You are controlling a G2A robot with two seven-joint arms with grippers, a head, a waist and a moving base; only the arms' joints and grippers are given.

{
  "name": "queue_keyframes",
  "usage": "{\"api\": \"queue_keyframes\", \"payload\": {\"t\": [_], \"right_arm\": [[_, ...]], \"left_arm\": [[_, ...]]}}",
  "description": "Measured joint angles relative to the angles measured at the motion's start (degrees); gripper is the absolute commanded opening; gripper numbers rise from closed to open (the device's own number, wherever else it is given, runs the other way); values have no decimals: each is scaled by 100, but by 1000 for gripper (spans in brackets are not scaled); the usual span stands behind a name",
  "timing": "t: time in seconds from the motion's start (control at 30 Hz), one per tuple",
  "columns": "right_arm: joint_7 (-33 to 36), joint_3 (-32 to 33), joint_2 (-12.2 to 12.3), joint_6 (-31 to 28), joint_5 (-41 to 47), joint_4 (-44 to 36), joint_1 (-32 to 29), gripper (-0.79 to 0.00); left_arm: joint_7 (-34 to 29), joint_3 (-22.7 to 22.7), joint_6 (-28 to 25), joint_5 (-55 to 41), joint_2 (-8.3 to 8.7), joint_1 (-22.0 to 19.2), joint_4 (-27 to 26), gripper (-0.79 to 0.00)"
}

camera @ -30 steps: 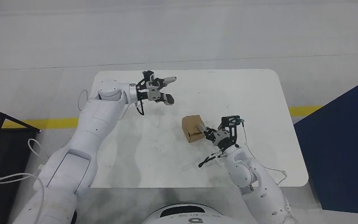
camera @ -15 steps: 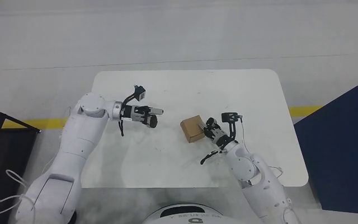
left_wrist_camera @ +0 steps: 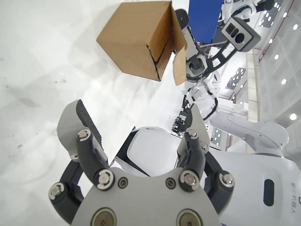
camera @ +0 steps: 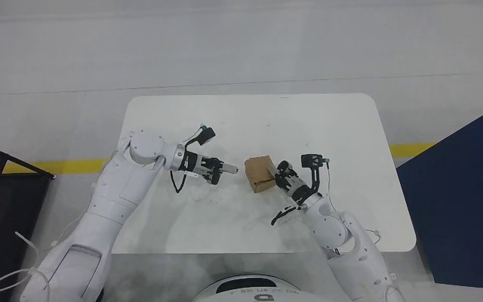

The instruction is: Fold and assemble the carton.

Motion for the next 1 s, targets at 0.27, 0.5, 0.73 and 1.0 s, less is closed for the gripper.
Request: {"api": "queue_keyframes", "payload": {"t": [0.27,0.5,0.73,1.0], "right_arm": [[-14,-39,5,95,8,9,-5,-388],[-14,12,15,122,127,14,7,-376],[43,-24,20,93,172,116,77,-376],[69,-29,27,87,217,199,143,-397]], "left_arm": [[168,652,74,332,-170,-438,216,-89],[167,836,12,288,-230,-641,512,-234],[268,1004,34,186,-303,-756,613,-185],[241,1163,60,122,-370,-914,719,-163]]}}
